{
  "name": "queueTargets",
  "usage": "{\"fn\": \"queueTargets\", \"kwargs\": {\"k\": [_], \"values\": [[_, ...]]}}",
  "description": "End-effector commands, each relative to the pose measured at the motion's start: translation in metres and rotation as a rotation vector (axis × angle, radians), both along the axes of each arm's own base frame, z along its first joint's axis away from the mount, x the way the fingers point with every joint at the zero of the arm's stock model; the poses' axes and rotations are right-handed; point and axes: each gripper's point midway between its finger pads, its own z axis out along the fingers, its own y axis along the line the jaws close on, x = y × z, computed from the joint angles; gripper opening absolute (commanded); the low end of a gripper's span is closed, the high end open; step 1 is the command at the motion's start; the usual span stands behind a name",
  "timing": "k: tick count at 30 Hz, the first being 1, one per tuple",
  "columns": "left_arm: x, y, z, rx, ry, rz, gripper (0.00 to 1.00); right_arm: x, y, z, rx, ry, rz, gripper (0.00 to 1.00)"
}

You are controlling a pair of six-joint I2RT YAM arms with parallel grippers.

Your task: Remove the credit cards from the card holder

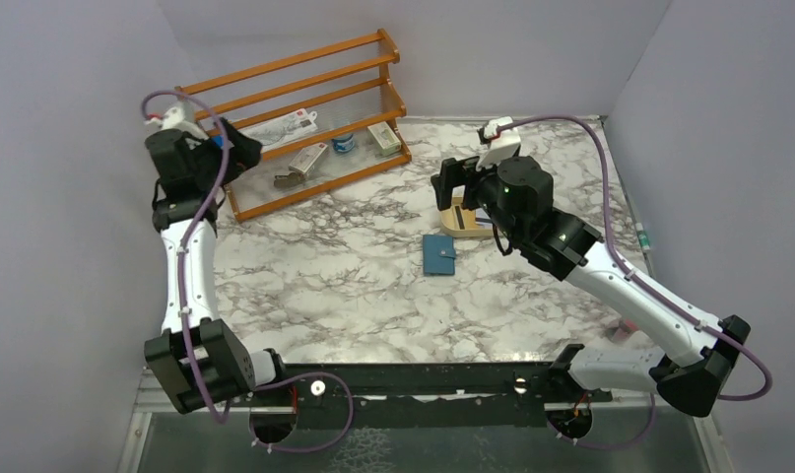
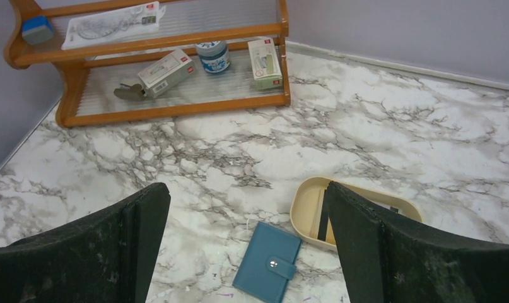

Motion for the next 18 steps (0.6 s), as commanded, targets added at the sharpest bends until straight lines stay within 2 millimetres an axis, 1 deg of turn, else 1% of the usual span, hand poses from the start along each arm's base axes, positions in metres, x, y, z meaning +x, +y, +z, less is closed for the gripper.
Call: {"fn": "queueTargets", "kwargs": {"k": [1,3,5,7,9,10,11,13,18], "values": [[-0.011,0.064,-0.024,-0.258,0.086,0.237,0.99,-0.007,0.015,0.001,0.023,0.030,0.082,1.00],[-0.017,0.073,-0.032,-0.317,0.081,0.288,0.99,-0.007,0.017,-0.001,0.015,0.032,0.090,1.00],[-0.022,0.075,-0.037,-0.424,0.032,0.302,0.99,-0.007,0.017,-0.003,0.003,0.033,0.096,1.00],[-0.026,0.071,-0.039,-0.503,-0.037,0.287,0.99,-0.009,0.016,-0.006,-0.007,0.039,0.099,1.00],[-0.029,0.068,-0.039,-0.525,-0.089,0.277,0.99,-0.011,0.015,-0.009,-0.009,0.046,0.103,1.00],[-0.029,0.067,-0.037,-0.534,-0.122,0.264,0.99,-0.012,0.015,-0.012,-0.007,0.051,0.107,1.00],[-0.030,0.063,-0.039,-0.566,-0.136,0.249,0.99,-0.014,0.014,-0.013,-0.002,0.053,0.113,1.00],[-0.031,0.058,-0.040,-0.620,-0.184,0.235,0.99,-0.018,0.016,-0.018,0.005,0.063,0.133,1.00],[-0.029,0.054,-0.043,-0.717,-0.307,0.233,0.99,-0.024,0.022,-0.024,0.022,0.076,0.175,1.00]]}}
